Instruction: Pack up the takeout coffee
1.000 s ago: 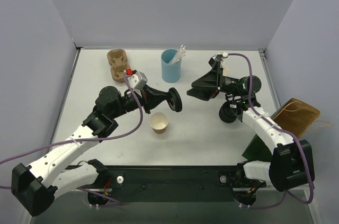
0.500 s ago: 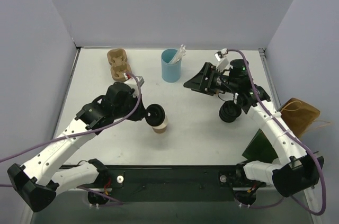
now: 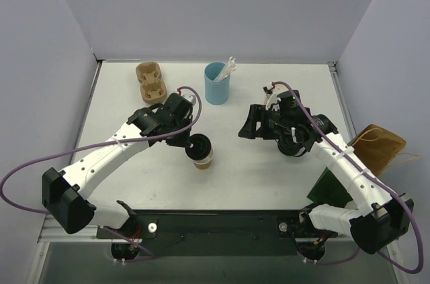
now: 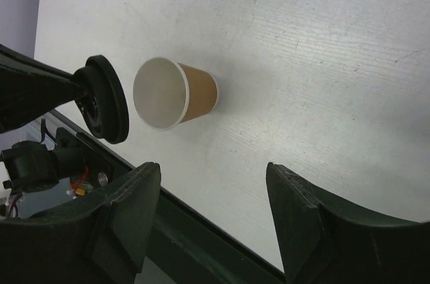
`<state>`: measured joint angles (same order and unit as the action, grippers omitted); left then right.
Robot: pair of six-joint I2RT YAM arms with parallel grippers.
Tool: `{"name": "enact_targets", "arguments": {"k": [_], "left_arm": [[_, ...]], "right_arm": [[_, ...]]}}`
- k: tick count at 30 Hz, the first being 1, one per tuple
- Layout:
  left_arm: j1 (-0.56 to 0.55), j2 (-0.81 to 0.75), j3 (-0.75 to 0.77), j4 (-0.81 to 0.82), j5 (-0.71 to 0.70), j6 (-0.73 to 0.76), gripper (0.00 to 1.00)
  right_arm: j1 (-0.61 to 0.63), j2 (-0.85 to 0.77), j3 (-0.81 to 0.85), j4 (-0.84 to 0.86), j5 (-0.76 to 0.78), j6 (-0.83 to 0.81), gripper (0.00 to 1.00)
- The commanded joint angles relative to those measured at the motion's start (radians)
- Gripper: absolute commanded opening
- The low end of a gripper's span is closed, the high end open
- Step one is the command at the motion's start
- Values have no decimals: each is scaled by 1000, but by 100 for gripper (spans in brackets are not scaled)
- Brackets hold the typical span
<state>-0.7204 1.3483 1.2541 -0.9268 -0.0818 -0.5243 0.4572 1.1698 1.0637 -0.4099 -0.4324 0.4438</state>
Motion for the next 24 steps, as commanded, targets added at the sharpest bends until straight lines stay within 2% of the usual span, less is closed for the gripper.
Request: {"name": "enact_targets", "arguments": {"k": [1,24], "left_arm": [[-10,57,97,-30,-29,-19,0],[-31,212,128,-52,-53,-26,2]], "right_arm": [[35,2,-7,-18,32,-37,64],[49,-45,-48,0,37,-56,65]]}}
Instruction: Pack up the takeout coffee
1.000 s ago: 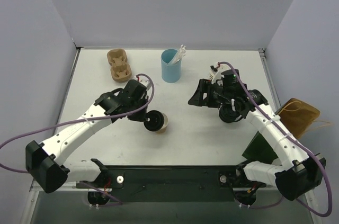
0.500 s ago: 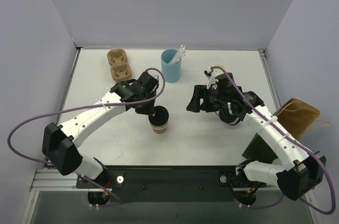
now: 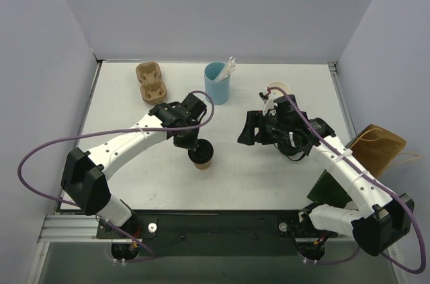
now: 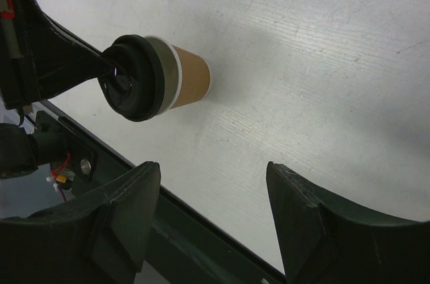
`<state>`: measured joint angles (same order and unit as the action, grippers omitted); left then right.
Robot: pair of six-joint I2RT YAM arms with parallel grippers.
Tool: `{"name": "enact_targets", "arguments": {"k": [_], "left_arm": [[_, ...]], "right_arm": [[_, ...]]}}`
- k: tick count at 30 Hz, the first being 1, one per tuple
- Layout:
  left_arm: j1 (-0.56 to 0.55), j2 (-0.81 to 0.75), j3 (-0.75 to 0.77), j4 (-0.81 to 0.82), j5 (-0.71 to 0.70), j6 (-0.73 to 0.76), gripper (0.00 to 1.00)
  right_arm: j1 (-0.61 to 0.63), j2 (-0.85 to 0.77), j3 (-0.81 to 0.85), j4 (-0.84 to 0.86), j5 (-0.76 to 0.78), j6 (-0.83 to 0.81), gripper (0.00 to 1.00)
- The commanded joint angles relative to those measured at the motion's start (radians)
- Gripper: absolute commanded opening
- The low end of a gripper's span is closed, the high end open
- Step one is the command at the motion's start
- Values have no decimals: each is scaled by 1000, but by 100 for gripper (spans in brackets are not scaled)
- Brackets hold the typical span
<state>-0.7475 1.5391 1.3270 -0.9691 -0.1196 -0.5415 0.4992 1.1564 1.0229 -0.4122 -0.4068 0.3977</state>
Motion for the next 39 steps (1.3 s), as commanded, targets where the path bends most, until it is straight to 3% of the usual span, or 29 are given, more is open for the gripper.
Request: {"name": "enact_targets", "arguments": {"k": [1,5,13,22,27,34,39], "left_arm": [[-4,26,57,-13,-20,-9,2],[-4,27,51,-20,-31,-14,5],[-4,27,60,-10,-28,-18,29],[-6,27,66,-8,-35,-14,30],[0,-30,84,-17,-87,-2,37],[63,-190,-75,159,1,29,51],[140,-283,-282,380,145,21,52]], "right_arm": [[7,-32,-9,3,10,-8,65],[7,-38,-14,4,6,-8,65],[9,-34,-10,6,-1,1,65],[18,-41,-14,12,-4,12,65],[48,-18,-41,97,-35,78,65],[125,129,-21,229,-75,147,66],[162,250,22,299,-93,168,68]]}}
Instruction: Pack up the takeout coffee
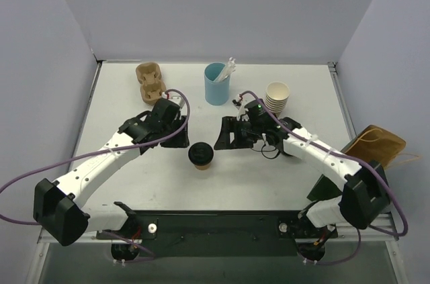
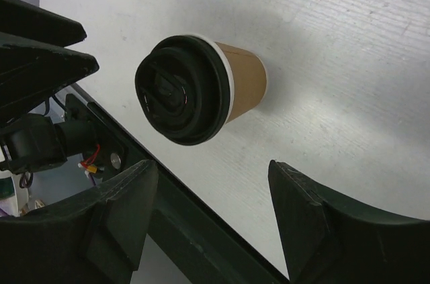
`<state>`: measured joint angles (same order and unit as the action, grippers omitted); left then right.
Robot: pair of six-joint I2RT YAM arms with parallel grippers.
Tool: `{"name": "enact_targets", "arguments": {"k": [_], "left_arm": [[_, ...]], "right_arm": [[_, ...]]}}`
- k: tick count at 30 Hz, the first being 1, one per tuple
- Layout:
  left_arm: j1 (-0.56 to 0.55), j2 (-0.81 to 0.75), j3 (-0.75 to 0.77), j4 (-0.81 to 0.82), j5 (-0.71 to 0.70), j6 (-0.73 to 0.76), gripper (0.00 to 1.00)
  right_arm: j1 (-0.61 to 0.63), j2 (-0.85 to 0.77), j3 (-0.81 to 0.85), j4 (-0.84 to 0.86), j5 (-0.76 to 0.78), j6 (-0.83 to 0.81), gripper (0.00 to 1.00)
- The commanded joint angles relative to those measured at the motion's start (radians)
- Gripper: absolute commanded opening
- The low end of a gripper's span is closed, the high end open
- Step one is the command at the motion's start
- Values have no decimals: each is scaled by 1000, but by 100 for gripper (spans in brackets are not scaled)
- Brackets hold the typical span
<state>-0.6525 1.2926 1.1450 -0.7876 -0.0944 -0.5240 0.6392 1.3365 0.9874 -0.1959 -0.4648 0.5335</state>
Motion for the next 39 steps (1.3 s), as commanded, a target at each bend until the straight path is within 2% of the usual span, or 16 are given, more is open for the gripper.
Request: {"name": "enact_targets", "arguments": {"k": [1,9,12,16,24,39], "left_arm": [[48,-42,-119,232,128,4,52],[67,-21,-223,379,202,-1,48],[67,0,-249,393,196,-4,47],[65,14,-275,389,167,-2,43],[67,-52,-277,344,108,-5,43],[67,-104,-248,289,70,-5,43]], "right_arm": [[25,104,65,84,-37,28,68],[37,251,122,112,-109,14,66],[40,303,126,115,-104,5,62],[40,332,111,124,-78,-6,51],[40,342,105,142,-92,-4,49],[40,355,115,188,-127,-9,51]]}}
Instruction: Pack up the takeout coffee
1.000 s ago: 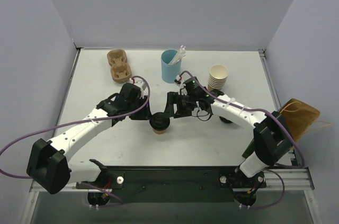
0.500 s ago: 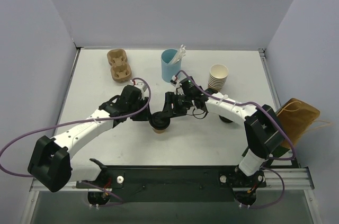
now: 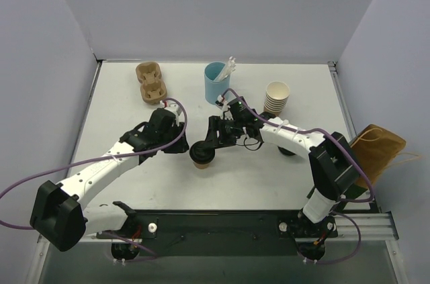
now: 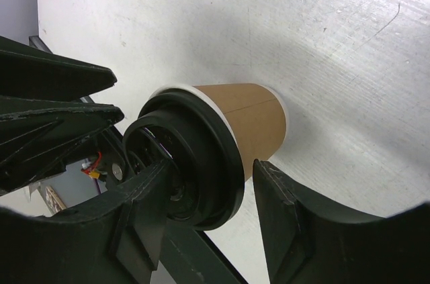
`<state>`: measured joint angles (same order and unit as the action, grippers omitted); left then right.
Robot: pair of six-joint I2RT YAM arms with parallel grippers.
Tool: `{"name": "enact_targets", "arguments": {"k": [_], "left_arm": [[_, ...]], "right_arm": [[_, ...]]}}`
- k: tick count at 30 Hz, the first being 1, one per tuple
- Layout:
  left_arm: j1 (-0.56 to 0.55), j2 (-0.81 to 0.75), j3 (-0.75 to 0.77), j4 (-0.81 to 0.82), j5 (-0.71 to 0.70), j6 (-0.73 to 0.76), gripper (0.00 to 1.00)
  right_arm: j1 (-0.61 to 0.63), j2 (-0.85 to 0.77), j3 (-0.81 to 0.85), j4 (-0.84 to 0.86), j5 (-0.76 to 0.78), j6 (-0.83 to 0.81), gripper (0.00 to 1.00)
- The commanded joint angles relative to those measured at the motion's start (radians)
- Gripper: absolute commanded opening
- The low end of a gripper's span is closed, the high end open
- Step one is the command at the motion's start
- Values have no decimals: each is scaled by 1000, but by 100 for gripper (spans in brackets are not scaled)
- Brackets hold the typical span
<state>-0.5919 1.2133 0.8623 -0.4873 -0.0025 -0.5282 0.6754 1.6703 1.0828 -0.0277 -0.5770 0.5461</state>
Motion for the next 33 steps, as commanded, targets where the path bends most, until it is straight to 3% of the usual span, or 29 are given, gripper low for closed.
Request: {"name": "enact_targets", "arguments": {"k": [1,25,33], "left_arm": [[6,-24,37,-13,-22,-3,43],[6,-55,7,-5,-7,-13,44],[6,-51,-6,47,47,-15,47]], "right_arm": [[6,25,20,20,-17,-20,51],[23,49,45,11,-27,-17,55],[27,69,42,11,-31,-26,49]]}}
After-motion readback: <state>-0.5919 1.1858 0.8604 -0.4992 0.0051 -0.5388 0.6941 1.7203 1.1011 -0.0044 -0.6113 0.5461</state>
